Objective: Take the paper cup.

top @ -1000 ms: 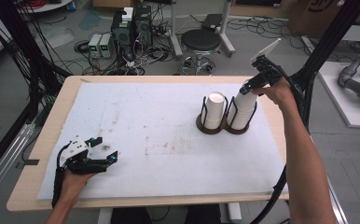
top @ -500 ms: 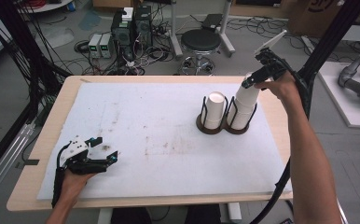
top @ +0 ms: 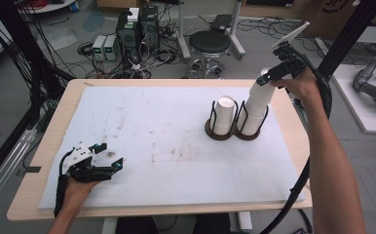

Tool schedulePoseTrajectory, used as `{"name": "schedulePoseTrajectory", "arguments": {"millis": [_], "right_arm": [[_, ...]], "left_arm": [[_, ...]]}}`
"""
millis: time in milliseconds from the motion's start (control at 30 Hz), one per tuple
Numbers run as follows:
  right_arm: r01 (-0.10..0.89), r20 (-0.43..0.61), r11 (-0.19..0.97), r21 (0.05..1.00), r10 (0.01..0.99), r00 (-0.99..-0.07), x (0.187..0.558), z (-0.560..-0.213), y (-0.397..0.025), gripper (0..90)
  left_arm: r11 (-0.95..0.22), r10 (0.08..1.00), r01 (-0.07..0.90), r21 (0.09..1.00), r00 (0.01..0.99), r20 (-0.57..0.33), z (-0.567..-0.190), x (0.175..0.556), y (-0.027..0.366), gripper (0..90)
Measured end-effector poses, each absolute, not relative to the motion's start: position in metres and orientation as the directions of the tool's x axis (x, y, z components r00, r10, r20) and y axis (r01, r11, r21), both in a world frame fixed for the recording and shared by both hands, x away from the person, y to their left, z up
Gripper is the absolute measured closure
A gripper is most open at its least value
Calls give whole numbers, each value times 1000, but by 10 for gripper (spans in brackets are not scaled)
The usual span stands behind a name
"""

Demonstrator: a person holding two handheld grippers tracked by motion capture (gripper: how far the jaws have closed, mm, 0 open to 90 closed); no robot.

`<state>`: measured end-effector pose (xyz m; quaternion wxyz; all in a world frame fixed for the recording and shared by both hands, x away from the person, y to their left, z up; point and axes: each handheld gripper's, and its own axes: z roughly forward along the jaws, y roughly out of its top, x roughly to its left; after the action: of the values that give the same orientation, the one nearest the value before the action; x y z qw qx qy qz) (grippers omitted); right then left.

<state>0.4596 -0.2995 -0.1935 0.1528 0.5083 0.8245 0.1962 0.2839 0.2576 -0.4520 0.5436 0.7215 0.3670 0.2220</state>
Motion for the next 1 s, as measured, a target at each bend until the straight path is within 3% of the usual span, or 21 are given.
{"name": "schedulePoseTrajectory", "arguments": {"millis": [1000], "right_arm": [[706,-61,409,579,885,-462,435,-156,-298,360]], "left_arm": [[-144,771,282,949,633,-71,-452,283,257,111]]}}
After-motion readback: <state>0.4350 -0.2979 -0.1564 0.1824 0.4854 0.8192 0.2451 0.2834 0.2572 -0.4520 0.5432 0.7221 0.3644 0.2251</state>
